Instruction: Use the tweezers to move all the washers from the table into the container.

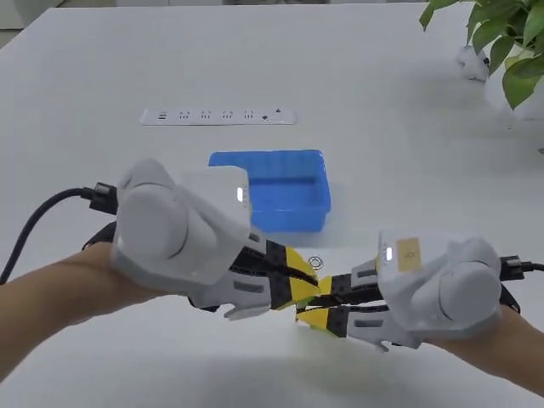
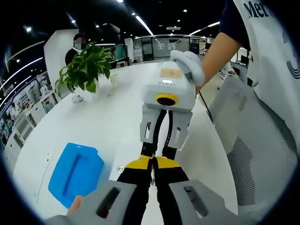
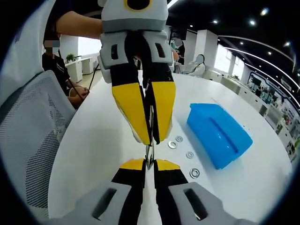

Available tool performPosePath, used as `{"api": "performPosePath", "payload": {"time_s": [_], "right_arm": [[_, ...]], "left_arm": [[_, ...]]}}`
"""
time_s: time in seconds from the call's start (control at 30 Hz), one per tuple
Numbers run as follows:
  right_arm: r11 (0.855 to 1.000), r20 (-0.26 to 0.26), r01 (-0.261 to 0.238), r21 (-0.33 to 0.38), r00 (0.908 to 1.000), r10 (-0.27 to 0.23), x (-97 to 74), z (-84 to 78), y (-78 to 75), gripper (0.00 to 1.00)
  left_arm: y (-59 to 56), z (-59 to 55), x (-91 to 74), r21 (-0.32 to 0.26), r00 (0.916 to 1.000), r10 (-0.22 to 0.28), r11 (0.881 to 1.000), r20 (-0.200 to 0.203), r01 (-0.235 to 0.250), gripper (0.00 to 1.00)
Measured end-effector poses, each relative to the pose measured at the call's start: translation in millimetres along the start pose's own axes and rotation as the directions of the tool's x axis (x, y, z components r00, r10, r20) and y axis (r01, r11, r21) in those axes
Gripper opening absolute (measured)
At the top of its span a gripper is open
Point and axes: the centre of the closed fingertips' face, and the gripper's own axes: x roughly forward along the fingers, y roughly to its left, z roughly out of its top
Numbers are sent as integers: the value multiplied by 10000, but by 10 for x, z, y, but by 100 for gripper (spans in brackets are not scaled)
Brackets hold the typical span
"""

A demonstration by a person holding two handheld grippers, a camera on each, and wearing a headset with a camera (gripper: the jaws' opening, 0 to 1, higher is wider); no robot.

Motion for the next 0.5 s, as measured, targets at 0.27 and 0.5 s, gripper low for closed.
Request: {"api": "performPosePath", "payload": {"time_s": [0.27, 0.5], "right_arm": [[9973, -9, -251, -690, 9997, 251, 74, 88, 72, 13], [9942, -157, -467, -970, 9988, 454, 152, 139, 55, 11]], "left_arm": [[-23, -38, -65, -84, 9999, -100, 9999, -44, 99, 6], [-19, -93, -148, -107, 9998, -129, 9999, -172, 127, 6]]}}
